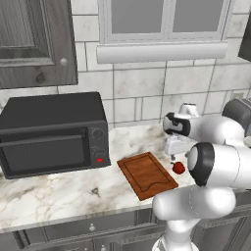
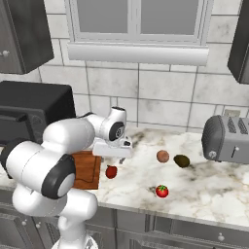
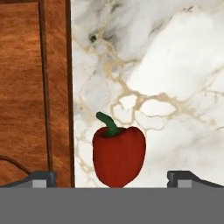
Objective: Place the avocado, onion, tomato, and bell pepper on the cutting board.
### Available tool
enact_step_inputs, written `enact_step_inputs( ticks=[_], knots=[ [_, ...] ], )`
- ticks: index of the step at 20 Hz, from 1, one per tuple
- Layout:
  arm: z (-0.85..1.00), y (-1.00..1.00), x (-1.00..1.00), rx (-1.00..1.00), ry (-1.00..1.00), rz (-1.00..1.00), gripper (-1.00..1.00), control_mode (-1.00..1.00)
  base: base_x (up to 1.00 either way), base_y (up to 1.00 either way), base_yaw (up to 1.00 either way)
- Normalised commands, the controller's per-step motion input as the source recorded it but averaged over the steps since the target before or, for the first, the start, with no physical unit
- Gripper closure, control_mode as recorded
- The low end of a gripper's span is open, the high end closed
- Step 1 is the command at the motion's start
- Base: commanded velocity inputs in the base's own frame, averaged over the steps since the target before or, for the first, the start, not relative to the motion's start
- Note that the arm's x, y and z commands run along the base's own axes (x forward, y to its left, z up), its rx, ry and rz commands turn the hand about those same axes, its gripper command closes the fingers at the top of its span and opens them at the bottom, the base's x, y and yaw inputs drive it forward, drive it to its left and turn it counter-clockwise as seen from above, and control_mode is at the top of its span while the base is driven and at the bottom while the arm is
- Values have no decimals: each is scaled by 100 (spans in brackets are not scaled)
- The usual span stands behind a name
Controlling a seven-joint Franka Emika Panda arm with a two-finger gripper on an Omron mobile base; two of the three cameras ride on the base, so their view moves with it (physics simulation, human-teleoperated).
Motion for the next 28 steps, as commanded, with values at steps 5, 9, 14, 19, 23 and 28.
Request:
enact_step_inputs(
  ticks=[5,9,14,19,23,28],
  knots=[
    [-17,0,-12,2,0,0,-100,-100,0,0,0],
    [-19,0,-1,0,2,0,-100,-100,0,0,0],
    [-25,0,17,0,11,0,-100,-100,0,0,0],
    [-21,0,4,2,6,0,-100,-100,0,0,0],
    [-26,0,0,3,4,0,-100,-100,0,0,0],
    [-35,0,-13,2,6,0,100,-100,0,0,0]
  ],
)
